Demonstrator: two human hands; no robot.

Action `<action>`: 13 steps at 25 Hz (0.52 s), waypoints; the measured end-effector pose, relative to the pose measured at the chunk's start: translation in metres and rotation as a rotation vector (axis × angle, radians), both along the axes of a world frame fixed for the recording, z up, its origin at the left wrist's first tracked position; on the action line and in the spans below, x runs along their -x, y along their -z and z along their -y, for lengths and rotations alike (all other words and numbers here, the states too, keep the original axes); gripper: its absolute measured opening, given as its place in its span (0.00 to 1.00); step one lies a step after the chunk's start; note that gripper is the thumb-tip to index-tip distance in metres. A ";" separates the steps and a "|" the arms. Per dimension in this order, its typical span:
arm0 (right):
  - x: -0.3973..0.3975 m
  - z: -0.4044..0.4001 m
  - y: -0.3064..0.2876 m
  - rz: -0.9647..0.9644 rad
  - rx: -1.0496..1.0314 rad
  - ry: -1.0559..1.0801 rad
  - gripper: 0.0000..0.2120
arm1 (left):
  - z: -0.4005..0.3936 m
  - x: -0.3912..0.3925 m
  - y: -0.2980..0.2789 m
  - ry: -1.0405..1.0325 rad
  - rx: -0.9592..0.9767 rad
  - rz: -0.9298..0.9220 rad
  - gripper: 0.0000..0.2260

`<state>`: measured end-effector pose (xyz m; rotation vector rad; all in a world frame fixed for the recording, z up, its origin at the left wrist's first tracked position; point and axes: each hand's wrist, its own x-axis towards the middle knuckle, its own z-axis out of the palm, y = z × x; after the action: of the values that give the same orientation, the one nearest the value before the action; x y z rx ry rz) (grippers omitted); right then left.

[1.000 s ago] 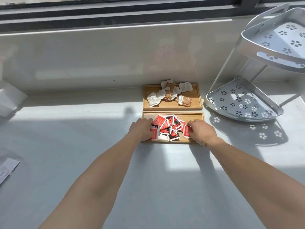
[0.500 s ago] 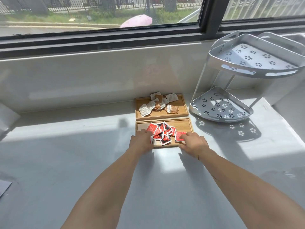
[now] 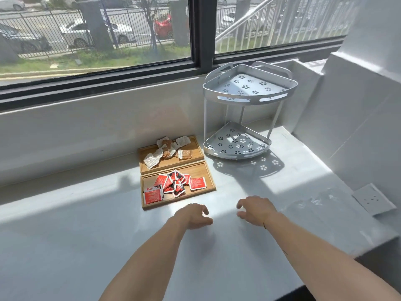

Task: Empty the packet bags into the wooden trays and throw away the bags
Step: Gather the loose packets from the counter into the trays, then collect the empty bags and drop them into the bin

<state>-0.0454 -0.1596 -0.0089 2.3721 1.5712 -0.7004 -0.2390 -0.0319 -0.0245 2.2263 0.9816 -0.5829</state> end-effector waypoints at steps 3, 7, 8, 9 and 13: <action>-0.028 0.058 0.001 -0.010 0.027 0.070 0.18 | 0.036 -0.035 -0.003 0.119 0.027 -0.076 0.23; -0.066 0.138 -0.001 -0.040 0.019 0.223 0.17 | 0.080 -0.085 -0.004 0.259 0.037 -0.142 0.21; -0.074 0.157 -0.002 -0.041 0.015 0.260 0.17 | 0.090 -0.099 -0.005 0.298 0.034 -0.152 0.21; -0.083 0.175 -0.002 -0.041 0.010 0.298 0.16 | 0.100 -0.114 -0.006 0.331 0.028 -0.157 0.21; -0.118 0.241 -0.007 -0.035 -0.003 0.444 0.14 | 0.138 -0.176 -0.013 0.436 -0.044 -0.159 0.21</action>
<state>0.0728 -0.4002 -0.0022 2.7526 1.0568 -0.8215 -0.0629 -0.1702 -0.0110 2.4789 0.5814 -0.9492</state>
